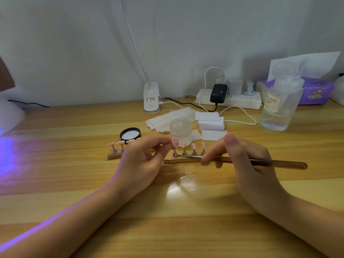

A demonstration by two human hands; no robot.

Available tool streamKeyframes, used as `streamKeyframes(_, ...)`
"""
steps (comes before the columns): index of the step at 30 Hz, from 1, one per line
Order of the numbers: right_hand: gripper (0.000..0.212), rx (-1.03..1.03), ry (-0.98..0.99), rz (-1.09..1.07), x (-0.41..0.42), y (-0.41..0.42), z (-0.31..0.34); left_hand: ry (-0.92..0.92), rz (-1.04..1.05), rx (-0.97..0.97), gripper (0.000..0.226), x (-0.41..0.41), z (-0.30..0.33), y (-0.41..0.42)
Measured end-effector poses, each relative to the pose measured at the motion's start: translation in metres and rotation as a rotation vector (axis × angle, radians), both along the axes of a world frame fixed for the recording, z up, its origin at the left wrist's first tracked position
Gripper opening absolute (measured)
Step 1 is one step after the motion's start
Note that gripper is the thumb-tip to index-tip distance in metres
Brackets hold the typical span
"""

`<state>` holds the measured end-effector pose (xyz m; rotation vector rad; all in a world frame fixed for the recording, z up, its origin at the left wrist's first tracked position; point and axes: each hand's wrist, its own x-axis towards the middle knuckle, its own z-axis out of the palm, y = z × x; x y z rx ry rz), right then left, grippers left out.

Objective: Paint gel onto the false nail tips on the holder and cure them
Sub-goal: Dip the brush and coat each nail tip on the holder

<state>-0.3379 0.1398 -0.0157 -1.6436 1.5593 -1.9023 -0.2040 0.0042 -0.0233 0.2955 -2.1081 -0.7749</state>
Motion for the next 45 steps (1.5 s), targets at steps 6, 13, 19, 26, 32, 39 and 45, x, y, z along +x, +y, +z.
streamKeyframes(6, 0.034, 0.048, 0.075, -0.048, 0.0001, -0.0020, 0.0035, 0.008, -0.016, -0.047, 0.015, 0.0001, 0.0010, 0.0000)
streamKeyframes(13, 0.039, -0.001, -0.021, -0.018, -0.0007, 0.0000, 0.0007, 0.005, -0.032, -0.005, 0.017, -0.0002, -0.0001, -0.0015)
streamKeyframes(19, 0.033, 0.039, -0.001, -0.031, -0.0020, -0.0023, 0.0005, 0.029, -0.058, 0.017, 0.021, -0.0006, -0.0005, -0.0033)
streamKeyframes(26, 0.037, 0.000, -0.069, -0.040, -0.0019, -0.0003, 0.0017, 0.049, -0.089, 0.104, 0.017, -0.0015, -0.0005, -0.0015)
streamKeyframes(32, 0.034, 0.027, -0.048, -0.055, -0.0007, -0.0023, 0.0016, 0.051, -0.096, 0.111, 0.017, -0.0013, 0.0005, -0.0009)
streamKeyframes(39, 0.039, -0.004, -0.037, -0.065, -0.0016, -0.0010, 0.0012, 0.037, -0.097, 0.112, 0.017, -0.0006, 0.0008, -0.0007)
streamKeyframes(45, 0.037, 0.026, -0.009, -0.020, 0.0000, -0.0014, 0.0005, 0.039, -0.093, 0.114, 0.020, -0.0002, 0.0016, 0.0007)
